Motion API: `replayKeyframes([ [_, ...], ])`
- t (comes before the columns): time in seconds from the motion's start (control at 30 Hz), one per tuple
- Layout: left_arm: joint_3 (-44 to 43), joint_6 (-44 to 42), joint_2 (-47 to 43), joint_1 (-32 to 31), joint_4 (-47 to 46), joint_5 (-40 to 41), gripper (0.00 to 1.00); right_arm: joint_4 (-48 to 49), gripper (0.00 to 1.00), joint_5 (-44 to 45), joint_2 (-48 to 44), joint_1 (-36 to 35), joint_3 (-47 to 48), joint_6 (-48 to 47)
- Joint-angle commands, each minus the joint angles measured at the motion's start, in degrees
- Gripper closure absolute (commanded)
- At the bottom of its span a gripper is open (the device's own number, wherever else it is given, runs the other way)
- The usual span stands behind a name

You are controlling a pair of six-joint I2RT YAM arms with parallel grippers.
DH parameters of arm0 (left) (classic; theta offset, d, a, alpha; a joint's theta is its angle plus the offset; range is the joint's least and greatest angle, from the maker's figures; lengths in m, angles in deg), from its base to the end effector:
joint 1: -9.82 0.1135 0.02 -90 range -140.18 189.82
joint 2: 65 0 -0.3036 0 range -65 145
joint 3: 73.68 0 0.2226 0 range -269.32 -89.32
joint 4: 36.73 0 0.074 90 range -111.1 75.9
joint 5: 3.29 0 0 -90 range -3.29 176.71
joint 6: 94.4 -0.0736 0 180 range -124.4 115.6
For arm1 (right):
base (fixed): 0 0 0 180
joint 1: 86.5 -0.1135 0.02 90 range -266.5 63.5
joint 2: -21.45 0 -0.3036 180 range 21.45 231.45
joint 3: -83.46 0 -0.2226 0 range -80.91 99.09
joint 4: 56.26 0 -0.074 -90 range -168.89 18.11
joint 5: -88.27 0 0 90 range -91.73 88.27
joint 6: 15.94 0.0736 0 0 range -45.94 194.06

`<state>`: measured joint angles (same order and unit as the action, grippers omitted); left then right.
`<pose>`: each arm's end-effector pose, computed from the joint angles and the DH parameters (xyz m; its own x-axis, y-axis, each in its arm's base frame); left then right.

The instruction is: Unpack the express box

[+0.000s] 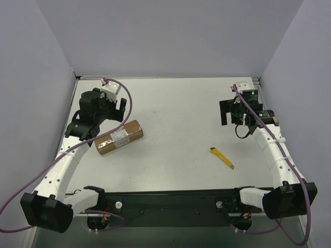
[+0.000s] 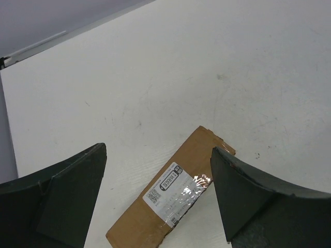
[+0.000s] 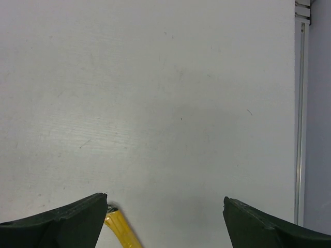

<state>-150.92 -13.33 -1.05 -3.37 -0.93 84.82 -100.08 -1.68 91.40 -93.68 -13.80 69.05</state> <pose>0.2328 -0.0570 0.3809 -0.3282 0.2363 -0.9146 0.3125 0.9409 0.1309 0.2574 0.0324 0.3719 -0.4986 -0.1508 -0.8536 -0.1684 0.9828 -0.0753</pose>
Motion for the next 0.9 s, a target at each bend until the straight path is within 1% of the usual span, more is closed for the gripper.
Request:
replayKeyframes([
  [0.0,-0.4,-1.9,1.4,-1.1,3.1,-5.4,0.09,-8.2,0.00,-6.5,-1.3,-0.1,-0.6,-10.4],
  [0.03,-0.6,-2.5,2.1,-1.4,4.8,-5.8,0.09,-11.1,0.00,-13.1,-0.7,-0.1,-0.1,-18.3],
  [0.07,-1.1,-3.8,2.5,-1.7,5.6,-6.4,0.09,-13.5,0.00,-15.3,-0.6,0.0,0.1,-21.7],
  [0.1,-1.5,-4.3,2.9,-1.7,6.5,-7.9,0.09,-15.3,0.00,-16.6,-0.6,-0.4,-1.2,-23.2],
  [0.17,-2.3,-6.5,3.9,-2.3,10.3,-10.6,0.09,-16.5,0.00,-15.7,0.3,-1.3,-2.3,-25.9],
  [0.23,-3.6,-9.7,5.4,-2.5,15.7,-14.3,0.09,-20.4,0.00,-19.5,0.9,-1.3,-3.3,-30.0],
  [0.27,-4.0,-10.3,5.8,-2.6,17.1,-14.4,0.09,-21.0,0.00,-21.3,0.7,-1.4,-3.8,-32.6],
  [0.33,-4.8,-11.1,7.7,-2.5,21.0,-12.9,0.09,-21.6,0.01,-21.1,0.9,-2.3,-5.3,-33.8],
  [0.37,-5.5,-13.2,8.1,-2.4,22.5,-13.0,0.09,-21.6,0.03,-19.1,1.1,-2.6,-5.9,-34.4],
  [0.47,-7.4,-17.0,8.5,-2.4,26.9,-15.1,0.11,-21.4,0.10,-16.9,2.0,-3.3,-9.1,-39.9],
  [0.53,-6.6,-17.1,7.3,-2.7,26.8,-15.7,0.11,-21.1,0.18,-15.4,3.2,-3.5,-10.3,-43.7],
  [0.6,-5.4,-16.7,6.7,-3.0,26.4,-15.8,0.11,-20.3,0.24,-13.8,4.6,-3.7,-11.5,-44.8],
  [0.73,-3.2,-16.5,6.2,-3.8,26.5,-15.7,0.14,-18.2,0.30,-11.9,10.5,-3.7,-11.1,-44.6],
  [0.87,-2.6,-16.0,5.8,-4.2,26.1,-15.3,0.14,-17.3,0.34,-12.9,15.1,-4.4,-9.9,-45.7],
])
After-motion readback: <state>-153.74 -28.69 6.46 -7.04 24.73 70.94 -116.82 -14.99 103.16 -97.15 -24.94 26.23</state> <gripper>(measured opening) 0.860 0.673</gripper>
